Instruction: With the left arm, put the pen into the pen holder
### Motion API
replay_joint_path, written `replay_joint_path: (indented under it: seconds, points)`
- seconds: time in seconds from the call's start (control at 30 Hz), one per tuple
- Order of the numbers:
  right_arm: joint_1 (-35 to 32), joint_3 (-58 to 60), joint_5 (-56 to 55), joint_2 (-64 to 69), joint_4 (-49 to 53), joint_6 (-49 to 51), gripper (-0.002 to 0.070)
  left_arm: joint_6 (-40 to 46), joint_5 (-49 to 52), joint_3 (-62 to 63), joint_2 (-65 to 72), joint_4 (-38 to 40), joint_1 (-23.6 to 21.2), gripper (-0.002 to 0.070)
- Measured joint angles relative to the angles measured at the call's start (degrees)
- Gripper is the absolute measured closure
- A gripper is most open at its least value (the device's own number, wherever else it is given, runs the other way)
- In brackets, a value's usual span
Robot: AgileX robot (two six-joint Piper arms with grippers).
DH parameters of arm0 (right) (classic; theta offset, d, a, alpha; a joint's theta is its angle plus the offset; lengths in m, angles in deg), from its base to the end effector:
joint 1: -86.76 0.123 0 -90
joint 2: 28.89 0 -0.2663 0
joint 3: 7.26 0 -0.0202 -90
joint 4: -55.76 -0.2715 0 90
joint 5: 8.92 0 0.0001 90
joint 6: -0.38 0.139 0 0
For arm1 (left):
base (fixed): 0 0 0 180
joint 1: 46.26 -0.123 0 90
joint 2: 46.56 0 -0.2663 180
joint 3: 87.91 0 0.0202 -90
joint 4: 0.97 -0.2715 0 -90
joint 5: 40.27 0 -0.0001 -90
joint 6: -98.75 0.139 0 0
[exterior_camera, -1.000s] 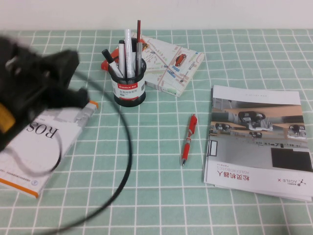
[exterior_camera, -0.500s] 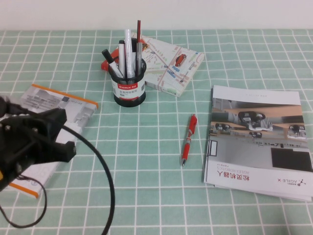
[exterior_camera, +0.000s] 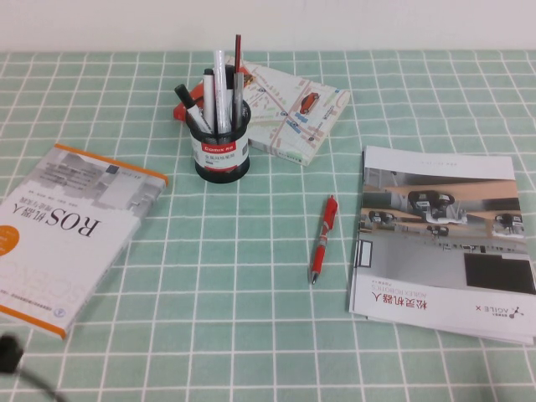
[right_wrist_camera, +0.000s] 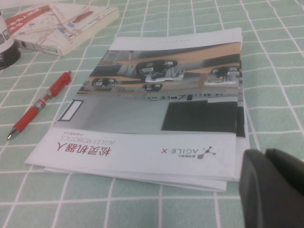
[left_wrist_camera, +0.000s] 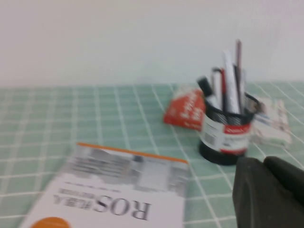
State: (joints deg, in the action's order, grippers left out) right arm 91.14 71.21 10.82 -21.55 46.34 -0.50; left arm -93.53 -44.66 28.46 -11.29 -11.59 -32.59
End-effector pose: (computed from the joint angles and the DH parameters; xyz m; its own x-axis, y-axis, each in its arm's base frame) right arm 0.1380 0.0183 0.1603 -0.2786 0.1179 -0.9531 -0.0916 0.9846 0.1486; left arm 0.1866 -0.0474 0.2435 -0.0850 -0.0097 -0.9963 0.2476 0.9684 -0.0305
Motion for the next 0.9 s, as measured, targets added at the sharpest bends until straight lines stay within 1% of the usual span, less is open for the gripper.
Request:
replay_joint_path:
  seconds: [0.17,0.37,0.57,0.8,0.9]
  points:
    - [0.00,0.00,0.00,0.00,0.00,0.00,0.0696,3.08,-0.23,-8.03,-13.33,4.24,-4.56,0.0675]
    - [0.00,0.00,0.00,0.00,-0.02,0.00,0.0696,5.10,1.09,-14.41,-25.71,5.36,-5.33,0.0675]
    - [0.00,0.00,0.00,0.00,-0.12,0.00,0.0696,5.31,8.59,-14.59,-27.44,6.03,-5.33,0.0675]
    - [0.00,0.00,0.00,0.00,-0.12,0.00,0.0696,5.31,23.74,-14.59,-27.44,6.03,-5.33,0.0676]
    - [0.00,0.00,0.00,0.00,-0.12,0.00,0.0696,5.31,25.35,-14.48,-27.44,6.03,-5.35,0.0676]
